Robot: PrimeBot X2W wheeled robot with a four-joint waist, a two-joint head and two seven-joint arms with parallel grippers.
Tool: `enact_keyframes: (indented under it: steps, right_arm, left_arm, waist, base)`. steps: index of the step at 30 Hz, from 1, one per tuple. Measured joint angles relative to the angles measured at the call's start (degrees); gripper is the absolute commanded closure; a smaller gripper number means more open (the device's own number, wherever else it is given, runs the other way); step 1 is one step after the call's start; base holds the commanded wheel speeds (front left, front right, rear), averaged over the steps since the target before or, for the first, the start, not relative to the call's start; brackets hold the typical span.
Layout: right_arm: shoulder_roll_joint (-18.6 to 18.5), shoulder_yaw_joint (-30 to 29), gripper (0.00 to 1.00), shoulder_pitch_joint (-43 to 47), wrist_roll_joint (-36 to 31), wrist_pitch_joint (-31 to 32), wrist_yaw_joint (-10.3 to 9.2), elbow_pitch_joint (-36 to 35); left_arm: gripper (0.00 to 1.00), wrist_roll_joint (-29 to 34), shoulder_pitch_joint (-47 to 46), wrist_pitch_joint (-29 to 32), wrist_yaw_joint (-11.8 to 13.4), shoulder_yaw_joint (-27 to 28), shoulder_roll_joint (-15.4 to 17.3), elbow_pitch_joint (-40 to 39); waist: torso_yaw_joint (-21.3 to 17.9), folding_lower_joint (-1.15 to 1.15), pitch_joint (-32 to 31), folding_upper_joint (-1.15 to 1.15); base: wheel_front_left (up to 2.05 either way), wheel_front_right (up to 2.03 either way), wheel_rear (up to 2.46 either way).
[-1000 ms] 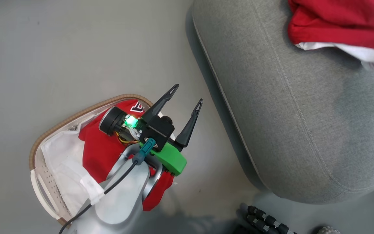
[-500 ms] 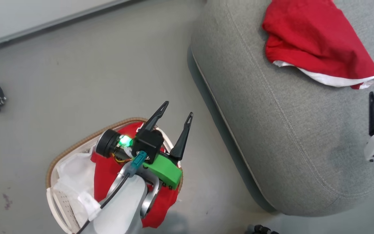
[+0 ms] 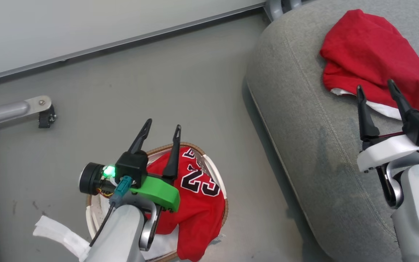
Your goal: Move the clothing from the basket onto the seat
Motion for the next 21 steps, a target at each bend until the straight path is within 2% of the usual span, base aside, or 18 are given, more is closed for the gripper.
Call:
enact_keyframes:
  steps: [11, 21]
  right_arm:
    - [3.7, 4.6, 0.0, 2.6, 0.6, 0.0, 0.0, -2.1]
    - [4.9, 5.8, 0.0, 9.6, 0.7, 0.0, 0.0, -2.3]
  left_arm:
    - [0.0, 0.7, 5.9, 0.0, 1.5, 11.5, 0.2, -0.4]
    - [0.0, 2.1, 13.8, 0.0, 1.3, 19.0, 0.2, -0.7]
  waist:
    - [7.0, 0.0, -3.9, 0.0]
    - [10.2, 0.0, -9.1, 0.0]
  base:
    - [0.0, 0.0, 0.0]
    - [0.0, 0.0, 0.0]
